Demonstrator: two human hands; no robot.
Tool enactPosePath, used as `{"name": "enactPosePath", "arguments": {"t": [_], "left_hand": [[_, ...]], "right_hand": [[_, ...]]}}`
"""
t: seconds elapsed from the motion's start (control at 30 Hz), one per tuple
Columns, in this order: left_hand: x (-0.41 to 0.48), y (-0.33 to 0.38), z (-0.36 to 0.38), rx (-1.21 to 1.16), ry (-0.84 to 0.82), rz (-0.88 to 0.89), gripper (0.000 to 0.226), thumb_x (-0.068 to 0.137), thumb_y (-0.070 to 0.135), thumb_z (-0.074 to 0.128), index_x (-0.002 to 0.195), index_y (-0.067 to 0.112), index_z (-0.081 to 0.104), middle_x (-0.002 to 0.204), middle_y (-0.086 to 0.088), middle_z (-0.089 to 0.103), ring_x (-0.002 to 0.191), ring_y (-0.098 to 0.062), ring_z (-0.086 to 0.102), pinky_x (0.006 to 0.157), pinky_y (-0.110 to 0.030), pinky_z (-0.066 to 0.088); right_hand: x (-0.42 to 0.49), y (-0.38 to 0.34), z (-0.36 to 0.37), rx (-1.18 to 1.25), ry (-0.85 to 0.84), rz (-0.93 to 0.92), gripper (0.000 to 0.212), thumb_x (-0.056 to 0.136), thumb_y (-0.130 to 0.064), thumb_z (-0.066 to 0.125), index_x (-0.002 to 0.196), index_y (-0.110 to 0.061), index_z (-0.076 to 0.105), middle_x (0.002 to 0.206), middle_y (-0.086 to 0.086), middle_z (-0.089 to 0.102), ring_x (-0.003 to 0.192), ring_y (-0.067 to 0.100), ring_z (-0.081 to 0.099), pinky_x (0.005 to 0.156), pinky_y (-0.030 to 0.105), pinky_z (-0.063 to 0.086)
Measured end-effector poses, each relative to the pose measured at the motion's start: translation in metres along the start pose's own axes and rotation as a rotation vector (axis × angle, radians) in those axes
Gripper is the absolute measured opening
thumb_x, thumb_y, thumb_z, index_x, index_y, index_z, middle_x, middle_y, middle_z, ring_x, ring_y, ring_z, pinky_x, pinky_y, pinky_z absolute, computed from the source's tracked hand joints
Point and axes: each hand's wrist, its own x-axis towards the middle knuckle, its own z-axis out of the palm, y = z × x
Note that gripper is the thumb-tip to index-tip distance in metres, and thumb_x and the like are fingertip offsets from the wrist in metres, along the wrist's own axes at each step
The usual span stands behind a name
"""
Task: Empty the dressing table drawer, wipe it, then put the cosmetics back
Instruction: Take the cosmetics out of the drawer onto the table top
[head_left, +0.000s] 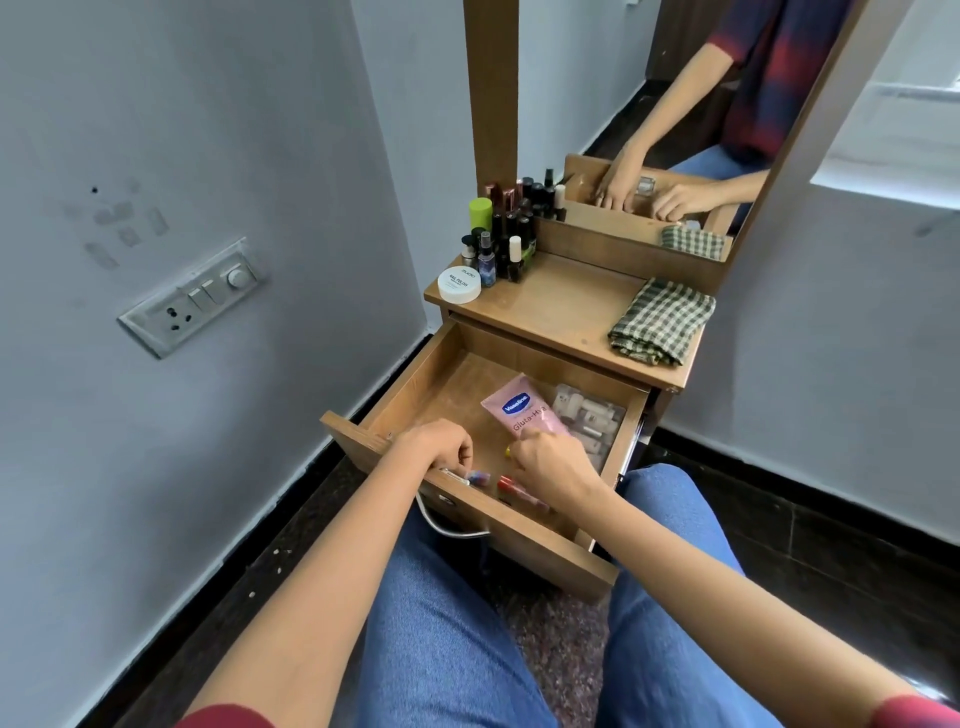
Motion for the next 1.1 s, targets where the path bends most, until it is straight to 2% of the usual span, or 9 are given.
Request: {"name": "enactPosePath", "arguments": {"t": [0.13,0.23,0.43,0.57,0.63,0.73,0.93,1.0,1.1], "left_hand": [[-0.002,-0.004,0.001,-0.074,0.056,-0.004,0.010,0.085,0.019,0.069,0.094,0.021,0.066,0.106,-0.002,0.066,0.093,-0.022,0.065,0.083,-0.036,0.054],[-0.005,-0.006,0.000,-0.135,0.127,0.012,0.012,0.086,0.019,0.068,0.096,0.021,0.064,0.107,-0.002,0.064,0.097,-0.021,0.063,0.086,-0.036,0.052],[-0.013,-0.005,-0.004,-0.271,0.304,0.041,0.016,0.090,0.021,0.063,0.106,0.017,0.060,0.109,0.000,0.060,0.093,-0.015,0.058,0.073,-0.027,0.045],[-0.015,-0.008,-0.005,-0.426,0.406,0.091,0.017,0.092,0.021,0.061,0.109,0.017,0.060,0.113,-0.001,0.062,0.098,-0.013,0.059,0.080,-0.026,0.048],[-0.015,-0.009,-0.006,-0.485,0.441,0.106,0.018,0.093,0.021,0.059,0.111,0.017,0.060,0.113,-0.002,0.063,0.101,-0.014,0.059,0.085,-0.027,0.050],[-0.018,-0.010,-0.009,-0.597,0.496,0.128,0.022,0.096,0.021,0.054,0.118,0.017,0.057,0.114,0.000,0.061,0.104,-0.014,0.058,0.085,-0.026,0.049],[-0.021,0.003,-0.028,-1.098,0.609,0.168,0.020,0.098,0.018,0.051,0.118,0.016,0.055,0.116,-0.008,0.062,0.102,-0.017,0.063,0.082,-0.029,0.056],[-0.018,0.010,-0.041,-1.153,0.692,0.160,0.017,0.099,0.018,0.050,0.115,0.018,0.055,0.114,-0.006,0.063,0.100,-0.015,0.064,0.079,-0.027,0.055],[-0.011,0.021,-0.060,-1.125,0.806,0.127,0.017,0.099,0.021,0.050,0.114,0.017,0.055,0.112,-0.006,0.066,0.101,-0.020,0.065,0.080,-0.031,0.055]], "right_hand": [[-0.001,-0.008,0.001,-0.154,-0.066,0.044,0.020,0.090,-0.005,0.052,0.100,-0.011,0.069,0.099,0.007,0.067,0.084,0.027,0.066,0.065,0.037,0.055],[-0.001,-0.013,-0.002,-0.232,-0.075,0.031,0.022,0.094,-0.008,0.048,0.106,-0.011,0.066,0.107,0.008,0.067,0.096,0.026,0.063,0.062,0.030,0.042],[-0.004,-0.017,-0.001,-0.218,-0.121,-0.002,0.026,0.097,-0.024,0.049,0.115,-0.008,0.062,0.118,0.010,0.064,0.111,0.026,0.057,0.082,0.035,0.047],[-0.002,-0.018,0.002,-0.192,-0.135,0.002,0.025,0.096,-0.013,0.049,0.116,-0.008,0.063,0.121,0.010,0.064,0.117,0.025,0.055,0.091,0.036,0.045],[-0.002,-0.017,0.000,-0.157,-0.110,0.003,0.025,0.097,-0.019,0.051,0.115,-0.008,0.063,0.121,0.010,0.064,0.117,0.024,0.055,0.089,0.033,0.045],[-0.001,-0.009,-0.005,0.011,-0.021,0.010,0.039,0.098,-0.041,0.044,0.104,-0.007,0.062,0.107,0.009,0.065,0.100,0.025,0.061,0.074,0.031,0.045],[0.019,0.017,-0.043,0.530,0.059,0.177,0.030,0.098,-0.042,0.046,0.092,-0.014,0.057,0.080,0.003,0.068,0.064,0.016,0.063,0.054,0.023,0.049],[0.028,0.026,-0.065,0.657,0.098,0.206,0.035,0.094,-0.048,0.053,0.091,-0.014,0.062,0.078,0.002,0.071,0.062,0.013,0.066,0.055,0.025,0.053],[0.041,0.035,-0.093,0.774,0.196,0.195,0.021,0.092,-0.034,0.063,0.091,-0.014,0.063,0.078,-0.002,0.069,0.058,0.004,0.065,0.048,0.013,0.048]]}}
